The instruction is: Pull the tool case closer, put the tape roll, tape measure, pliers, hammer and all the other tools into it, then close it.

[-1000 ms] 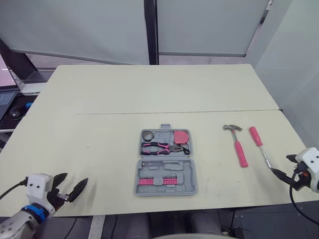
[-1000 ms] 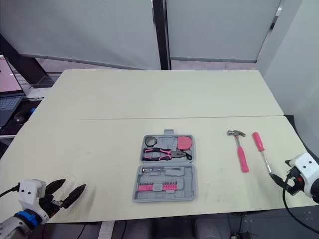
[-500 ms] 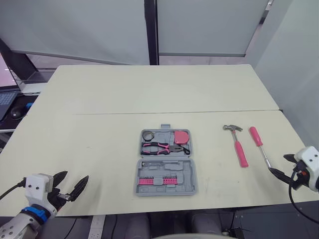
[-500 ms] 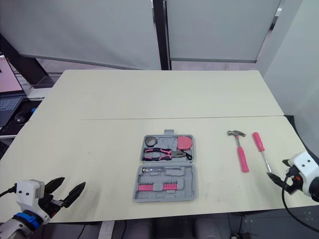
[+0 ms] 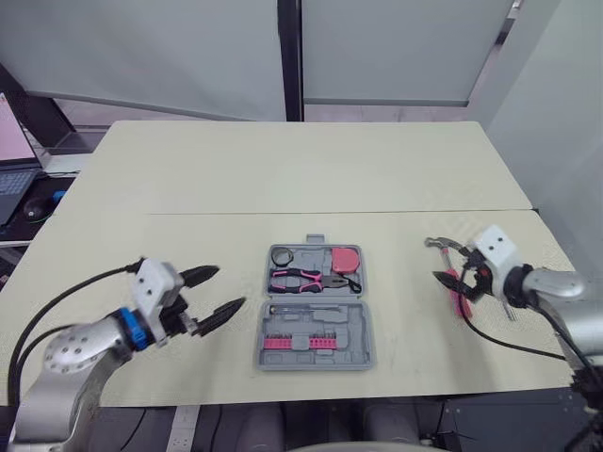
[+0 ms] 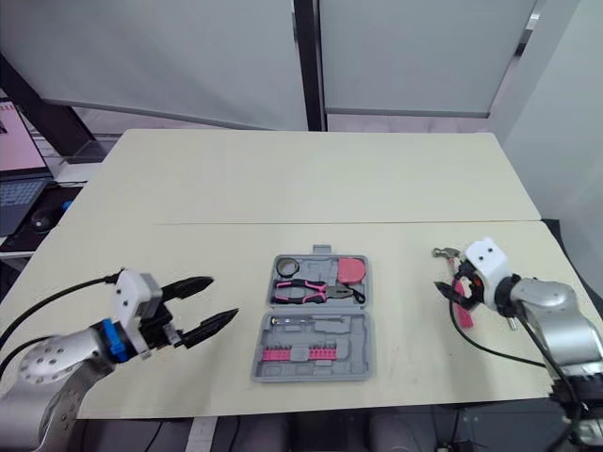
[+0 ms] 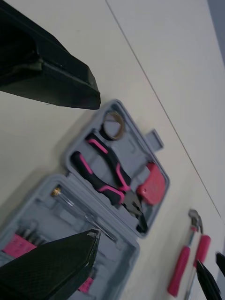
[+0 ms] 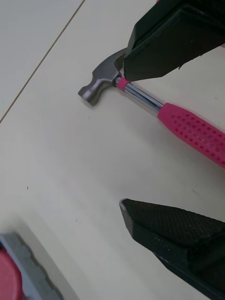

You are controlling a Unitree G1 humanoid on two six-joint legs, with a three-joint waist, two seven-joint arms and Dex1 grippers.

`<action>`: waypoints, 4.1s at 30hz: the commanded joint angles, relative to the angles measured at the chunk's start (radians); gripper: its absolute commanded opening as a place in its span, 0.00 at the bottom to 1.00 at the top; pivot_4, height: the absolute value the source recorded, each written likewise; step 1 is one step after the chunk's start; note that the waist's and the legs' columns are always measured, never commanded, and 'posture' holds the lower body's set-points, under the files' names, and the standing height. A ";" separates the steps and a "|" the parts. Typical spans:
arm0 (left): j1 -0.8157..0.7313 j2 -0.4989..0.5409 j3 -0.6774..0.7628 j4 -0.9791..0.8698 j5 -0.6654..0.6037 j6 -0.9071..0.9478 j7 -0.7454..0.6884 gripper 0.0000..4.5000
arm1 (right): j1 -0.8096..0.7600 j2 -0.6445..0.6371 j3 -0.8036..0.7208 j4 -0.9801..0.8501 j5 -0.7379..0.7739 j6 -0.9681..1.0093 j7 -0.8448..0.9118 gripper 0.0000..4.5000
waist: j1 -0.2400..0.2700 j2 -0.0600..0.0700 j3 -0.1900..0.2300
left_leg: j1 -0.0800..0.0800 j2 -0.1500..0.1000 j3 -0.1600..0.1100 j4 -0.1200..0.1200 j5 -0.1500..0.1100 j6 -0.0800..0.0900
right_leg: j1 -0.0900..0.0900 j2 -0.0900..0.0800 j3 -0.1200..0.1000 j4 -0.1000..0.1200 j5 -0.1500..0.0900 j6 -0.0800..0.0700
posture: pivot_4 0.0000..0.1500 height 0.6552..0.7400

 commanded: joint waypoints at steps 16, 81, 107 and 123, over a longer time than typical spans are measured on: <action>-0.200 0.015 -0.145 -0.115 -0.074 0.083 -0.049 1.00 | -0.225 0.196 0.000 0.411 -0.071 -0.013 -0.235 0.92 | -0.002 0.001 0.000 | 0.000 0.000 0.000 0.000 0.000 0.000 | -0.001 0.001 0.000 0.000 0.000 0.000 | 1.00 1.00; 0.031 0.110 -0.138 -0.169 0.021 -0.013 -0.101 1.00 | 0.277 0.606 -0.065 -0.586 0.051 0.426 -0.556 0.64 | -0.002 0.003 0.001 | -0.001 0.001 0.000 -0.003 0.000 0.000 | -0.003 0.000 0.000 0.000 -0.006 -0.006 | 1.00 1.00; 0.019 0.094 -0.184 -0.221 0.002 -0.005 -0.111 1.00 | -0.625 -0.129 0.753 0.329 -0.504 -1.317 0.815 0.98 | -0.016 0.005 0.009 | 0.000 0.001 0.000 -0.002 0.000 0.000 | -0.001 0.000 -0.001 0.000 -0.003 -0.002 | 1.00 1.00; 0.097 0.077 -0.204 -0.212 0.074 -0.083 -0.097 1.00 | -0.676 0.042 0.814 0.631 -0.748 -1.472 0.643 0.51 | -0.003 0.006 0.009 | 0.001 0.001 0.000 -0.001 0.000 0.000 | -0.001 0.000 -0.001 0.001 -0.003 -0.002 | 1.00 1.00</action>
